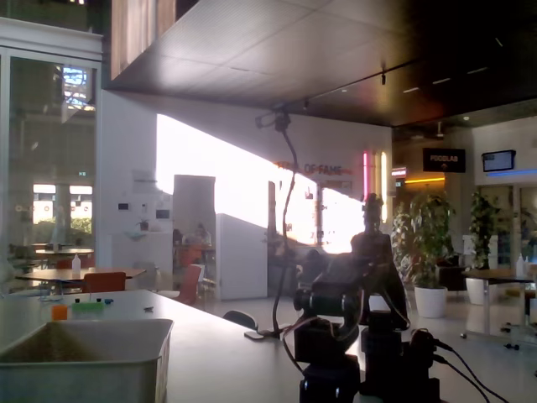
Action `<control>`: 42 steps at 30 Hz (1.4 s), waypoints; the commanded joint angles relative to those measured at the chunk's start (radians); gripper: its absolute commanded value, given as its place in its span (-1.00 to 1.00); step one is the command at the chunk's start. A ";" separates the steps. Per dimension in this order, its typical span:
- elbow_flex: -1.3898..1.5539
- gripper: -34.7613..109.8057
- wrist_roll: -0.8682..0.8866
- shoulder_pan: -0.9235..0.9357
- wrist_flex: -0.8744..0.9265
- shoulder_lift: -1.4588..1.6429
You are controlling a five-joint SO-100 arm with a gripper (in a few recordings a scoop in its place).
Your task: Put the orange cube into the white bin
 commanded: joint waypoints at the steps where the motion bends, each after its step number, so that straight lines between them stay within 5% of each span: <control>1: -0.035 0.34 -0.002 0.014 -0.003 0.011; 42: -0.063 0.34 0.006 0.051 -0.005 0.041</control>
